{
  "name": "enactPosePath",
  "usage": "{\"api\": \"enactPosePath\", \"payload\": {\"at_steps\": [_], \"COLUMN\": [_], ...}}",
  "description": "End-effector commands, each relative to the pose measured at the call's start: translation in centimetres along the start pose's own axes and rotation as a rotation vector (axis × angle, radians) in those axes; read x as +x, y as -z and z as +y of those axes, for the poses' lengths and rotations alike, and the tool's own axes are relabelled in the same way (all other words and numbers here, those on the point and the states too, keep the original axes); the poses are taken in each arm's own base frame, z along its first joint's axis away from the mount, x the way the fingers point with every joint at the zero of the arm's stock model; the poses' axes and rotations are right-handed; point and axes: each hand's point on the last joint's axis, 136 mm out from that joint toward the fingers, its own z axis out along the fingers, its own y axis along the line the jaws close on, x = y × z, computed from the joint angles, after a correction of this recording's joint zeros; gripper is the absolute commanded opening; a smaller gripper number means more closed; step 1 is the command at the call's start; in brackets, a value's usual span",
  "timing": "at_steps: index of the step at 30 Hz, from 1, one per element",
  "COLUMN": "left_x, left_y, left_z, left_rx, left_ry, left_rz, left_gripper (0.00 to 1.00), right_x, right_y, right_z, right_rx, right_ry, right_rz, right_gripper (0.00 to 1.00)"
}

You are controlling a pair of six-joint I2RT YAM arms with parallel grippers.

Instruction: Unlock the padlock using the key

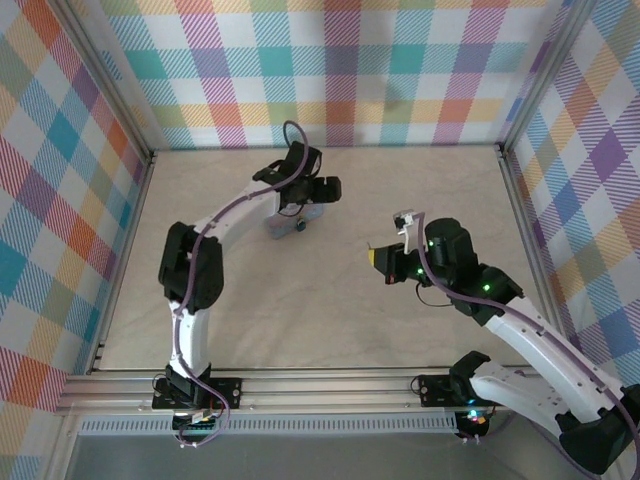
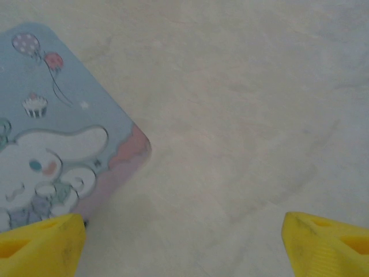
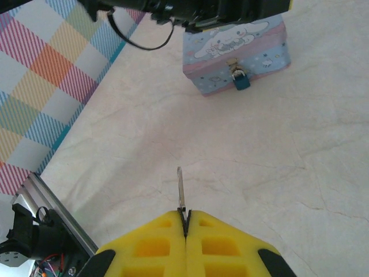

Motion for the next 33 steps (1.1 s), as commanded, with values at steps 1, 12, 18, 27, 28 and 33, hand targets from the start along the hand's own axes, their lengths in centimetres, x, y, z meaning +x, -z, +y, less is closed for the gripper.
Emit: {"api": "enactPosePath", "payload": {"at_steps": [1,12,18,27,28,33], "left_x": [-0.9,1.2,3.4,7.1,7.5,10.0], "left_y": [-1.5,-5.3,-5.5,-3.4,-3.1,-1.3], "left_z": [1.7,1.9,1.5,-0.6,-0.8,-2.7], "left_rx": [-0.105,-0.153,-0.147,-0.107,-0.099,-0.05], "left_ry": [-0.059,-0.105,-0.137,-0.18,-0.182,-0.195], "left_rz": [0.017,0.118,0.161,0.174,0.173,0.181], "left_gripper": [0.89,0.89,0.88,0.88,0.88,0.88], "right_x": [0.6,0.8,0.8,0.8,0.8,1.2], "right_y": [0.5,0.6,0.8,1.6,1.6,1.8], "right_z": [-0.6,-1.4,-2.0,-3.3,-3.5,-4.6], "right_rx": [0.032,0.078,0.116,0.162,0.161,0.148], "right_ry": [-0.012,-0.022,-0.034,-0.076,-0.086,-0.155], "right_rz": [0.001,0.007,0.015,0.025,0.026,0.034], "right_gripper": [0.01,0.02,0.02,0.03,0.03,0.03]}}
